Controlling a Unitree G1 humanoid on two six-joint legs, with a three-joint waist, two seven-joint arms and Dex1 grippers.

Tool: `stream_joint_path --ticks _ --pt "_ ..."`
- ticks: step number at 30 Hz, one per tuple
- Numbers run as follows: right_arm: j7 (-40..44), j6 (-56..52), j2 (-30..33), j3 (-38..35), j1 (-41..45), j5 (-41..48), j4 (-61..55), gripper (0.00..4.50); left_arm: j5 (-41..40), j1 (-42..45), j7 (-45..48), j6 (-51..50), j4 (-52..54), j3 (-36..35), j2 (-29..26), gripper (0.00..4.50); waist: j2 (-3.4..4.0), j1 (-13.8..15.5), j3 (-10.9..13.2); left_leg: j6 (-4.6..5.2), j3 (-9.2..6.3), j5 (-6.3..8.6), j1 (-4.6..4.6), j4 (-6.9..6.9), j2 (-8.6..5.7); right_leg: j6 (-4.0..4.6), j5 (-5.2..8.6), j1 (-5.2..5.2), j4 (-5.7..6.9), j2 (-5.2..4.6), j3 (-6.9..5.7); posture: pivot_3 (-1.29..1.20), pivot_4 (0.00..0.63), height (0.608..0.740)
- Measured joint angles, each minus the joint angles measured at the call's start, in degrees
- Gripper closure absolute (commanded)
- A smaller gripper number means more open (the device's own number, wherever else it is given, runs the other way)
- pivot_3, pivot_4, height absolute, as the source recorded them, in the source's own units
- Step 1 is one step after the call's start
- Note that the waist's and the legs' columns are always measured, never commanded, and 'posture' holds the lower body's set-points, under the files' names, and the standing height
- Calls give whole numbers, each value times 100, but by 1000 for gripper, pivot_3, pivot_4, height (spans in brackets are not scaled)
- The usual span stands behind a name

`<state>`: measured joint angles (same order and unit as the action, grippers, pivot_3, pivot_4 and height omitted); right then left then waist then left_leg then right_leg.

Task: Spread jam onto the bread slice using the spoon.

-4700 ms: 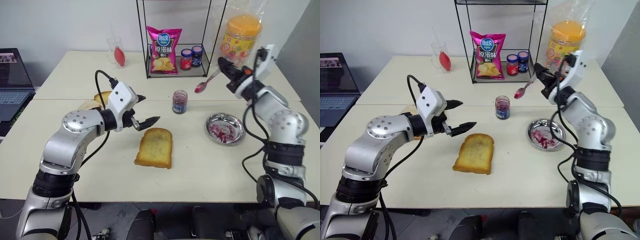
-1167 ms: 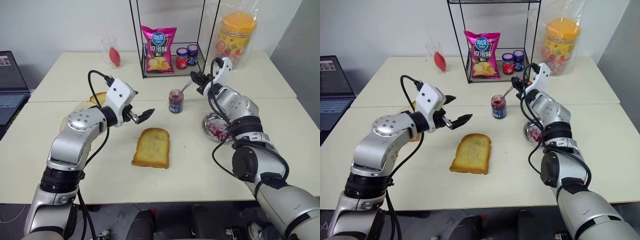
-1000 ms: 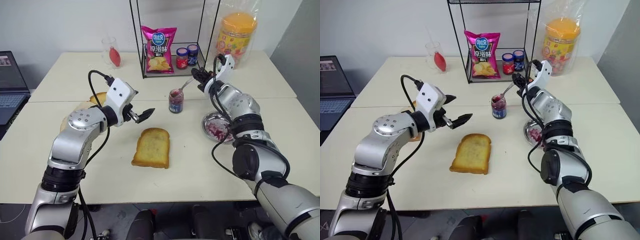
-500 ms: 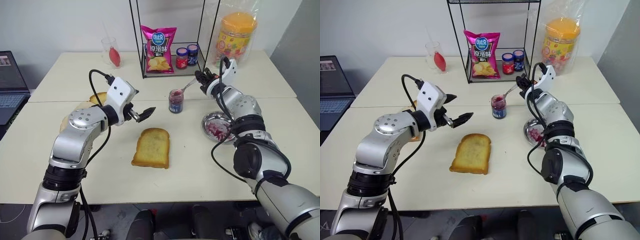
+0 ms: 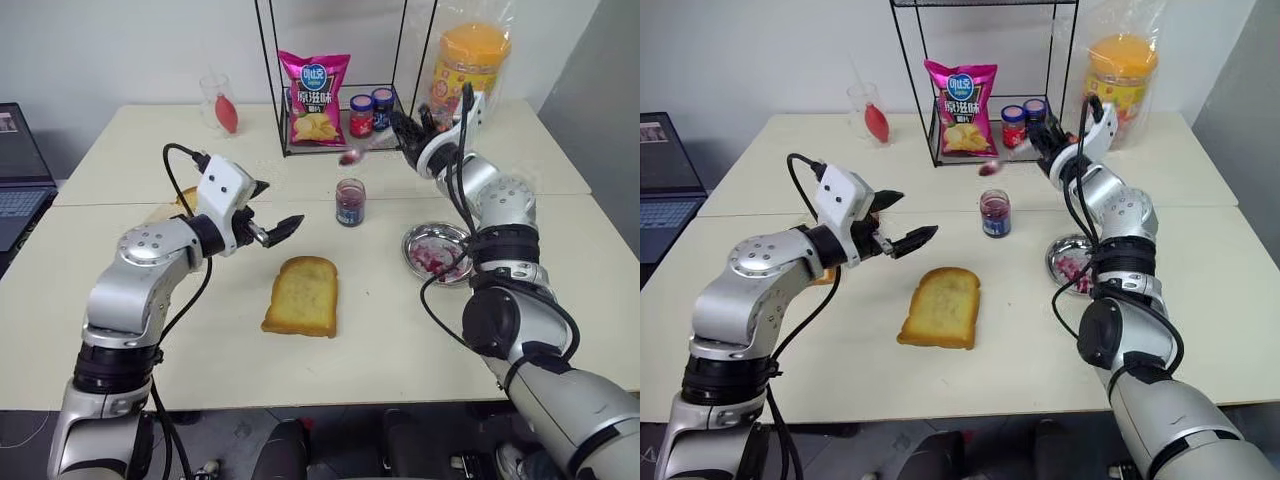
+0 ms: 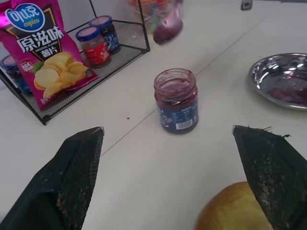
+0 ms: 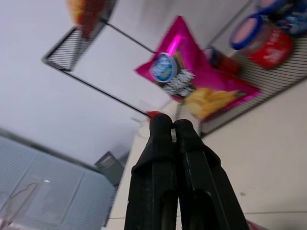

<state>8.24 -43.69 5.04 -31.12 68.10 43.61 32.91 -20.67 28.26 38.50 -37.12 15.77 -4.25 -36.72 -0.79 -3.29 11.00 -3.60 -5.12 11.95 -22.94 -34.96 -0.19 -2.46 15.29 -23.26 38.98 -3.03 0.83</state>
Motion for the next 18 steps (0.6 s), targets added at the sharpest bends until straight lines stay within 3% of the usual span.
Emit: stream_joint_path --ticks 7,11,18 --pt "-408 -1020 -613 437 -975 643 -1909 4478 -369 -844 458 3 535 -489 -500 0 -1 2 -1 0 1 0 0 -2 1 0 0 0 1 1 2 0 150 740" --pt "-160 -1397 -791 1552 -1943 670 -3029 4478 -763 -2068 698 -199 1259 -1173 -763 0 -4 -39 -2 1 8 1 2 0 6 2 2 -2 -3 1 9 0 150 740" --pt "541 -1255 -649 2936 -2817 238 -3688 4478 -952 -3885 1009 -52 1855 -2091 -814 0 -15 -1 -8 1 0 0 11 0 16 -10 22 3 -5 10 2 0 150 740"
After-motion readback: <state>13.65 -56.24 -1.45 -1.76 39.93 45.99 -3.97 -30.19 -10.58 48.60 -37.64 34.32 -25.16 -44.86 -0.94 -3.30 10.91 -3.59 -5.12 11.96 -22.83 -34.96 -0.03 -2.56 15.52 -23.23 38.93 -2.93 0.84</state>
